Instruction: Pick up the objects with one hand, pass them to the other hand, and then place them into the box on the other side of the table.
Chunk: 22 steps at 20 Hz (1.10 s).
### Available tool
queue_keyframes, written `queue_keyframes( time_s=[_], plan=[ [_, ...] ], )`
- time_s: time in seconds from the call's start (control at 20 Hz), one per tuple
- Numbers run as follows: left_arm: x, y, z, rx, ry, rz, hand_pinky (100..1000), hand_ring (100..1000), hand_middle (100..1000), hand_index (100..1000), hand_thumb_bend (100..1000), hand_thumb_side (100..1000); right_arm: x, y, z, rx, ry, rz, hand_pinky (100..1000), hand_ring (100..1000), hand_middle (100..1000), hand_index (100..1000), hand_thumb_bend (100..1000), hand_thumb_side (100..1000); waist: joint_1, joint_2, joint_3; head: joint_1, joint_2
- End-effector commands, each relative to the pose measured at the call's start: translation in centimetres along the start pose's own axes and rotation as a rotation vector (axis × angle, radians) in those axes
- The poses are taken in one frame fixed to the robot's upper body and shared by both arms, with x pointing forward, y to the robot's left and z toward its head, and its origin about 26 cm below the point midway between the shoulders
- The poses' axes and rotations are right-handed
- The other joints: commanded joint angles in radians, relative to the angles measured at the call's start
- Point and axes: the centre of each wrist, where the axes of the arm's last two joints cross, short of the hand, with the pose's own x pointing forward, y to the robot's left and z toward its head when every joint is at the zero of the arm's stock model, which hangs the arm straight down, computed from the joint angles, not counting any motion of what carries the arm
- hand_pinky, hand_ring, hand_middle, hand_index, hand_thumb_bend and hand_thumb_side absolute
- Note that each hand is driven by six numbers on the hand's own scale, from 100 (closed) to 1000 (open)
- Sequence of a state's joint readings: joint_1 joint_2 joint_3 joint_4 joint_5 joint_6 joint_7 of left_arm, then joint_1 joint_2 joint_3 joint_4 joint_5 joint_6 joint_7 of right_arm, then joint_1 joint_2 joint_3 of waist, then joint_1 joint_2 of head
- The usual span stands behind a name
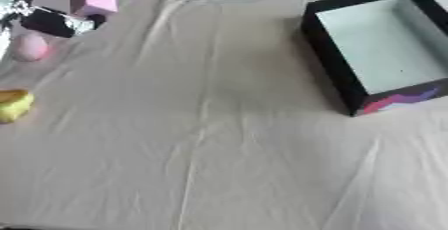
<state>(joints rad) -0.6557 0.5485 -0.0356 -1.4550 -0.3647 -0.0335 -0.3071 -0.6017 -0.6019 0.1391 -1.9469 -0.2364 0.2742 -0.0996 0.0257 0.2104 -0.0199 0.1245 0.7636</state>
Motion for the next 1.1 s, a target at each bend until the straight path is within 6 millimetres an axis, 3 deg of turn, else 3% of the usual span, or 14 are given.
queue_keyframes(
  time_s=[0.05,0.35,1.1],
  plan=[
    [1.2,-0.3,-0.3,0.051,-0.051,0.069,760,677,619,539,100,110,2.4,0.2,-0.6,0.087,-0.044,0.092,995,935,987,1000,100,685,-0.015,-0.040,-0.003,-0.002,0.006],
    [2.2,-3.3,-0.5,0.068,-0.094,0.157,750,663,609,538,100,148,4.5,2.0,-1.8,0.236,-0.069,0.271,977,920,956,969,100,601,-0.021,-0.046,-0.008,-0.002,0.006],
    [2.6,-7.6,-0.4,0.052,-0.157,0.241,745,655,605,537,100,163,6.7,7.5,-3.1,0.538,-0.157,0.416,966,916,950,966,100,578,-0.032,-0.058,-0.009,-0.022,0.006]
  ],
)
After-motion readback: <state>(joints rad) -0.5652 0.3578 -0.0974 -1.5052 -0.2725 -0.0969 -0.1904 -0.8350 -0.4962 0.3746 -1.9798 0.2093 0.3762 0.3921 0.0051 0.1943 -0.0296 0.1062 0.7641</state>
